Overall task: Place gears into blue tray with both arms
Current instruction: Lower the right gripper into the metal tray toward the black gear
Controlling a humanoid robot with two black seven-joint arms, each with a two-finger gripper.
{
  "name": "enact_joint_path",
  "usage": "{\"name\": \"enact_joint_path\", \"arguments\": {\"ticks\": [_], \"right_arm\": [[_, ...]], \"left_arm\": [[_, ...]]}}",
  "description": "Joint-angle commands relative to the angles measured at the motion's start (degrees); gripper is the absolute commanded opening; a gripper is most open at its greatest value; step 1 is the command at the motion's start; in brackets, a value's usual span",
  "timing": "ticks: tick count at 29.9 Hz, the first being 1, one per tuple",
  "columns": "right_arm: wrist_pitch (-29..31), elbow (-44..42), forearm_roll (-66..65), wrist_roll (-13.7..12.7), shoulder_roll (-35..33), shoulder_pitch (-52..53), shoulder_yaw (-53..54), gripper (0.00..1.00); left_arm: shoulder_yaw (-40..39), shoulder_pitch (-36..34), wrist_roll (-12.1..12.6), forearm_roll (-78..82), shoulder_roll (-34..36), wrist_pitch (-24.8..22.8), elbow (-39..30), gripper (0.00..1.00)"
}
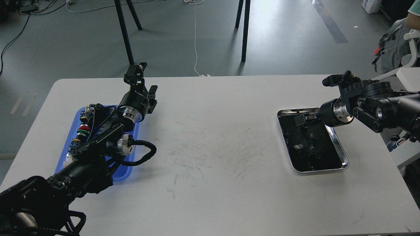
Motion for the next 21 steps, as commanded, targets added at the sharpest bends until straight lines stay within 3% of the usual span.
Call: {"name": "enact_joint_path", "arguments": {"ticks": [1,11,21], "right_arm": [[0.00,-0.09,-0.09,-0.01,0.03,-0.45,-0.01,0.69],[0.00,-0.44,-0.09,-0.01,0.21,-1.42,0.08,0.64],[0.00,-0.35,-0.09,-0.01,0.29,-1.42,0.08,0.48]], "left_arm": [[0.00,0.01,0.00,0.00,0.02,0.00,0.00,0.98],[0.09,0.10,0.00,0.00,0.28,0.00,0.00,0.98],[0.09,0.10,0.00,0.17,0.63,-0.09,0.00,0.98]]}}
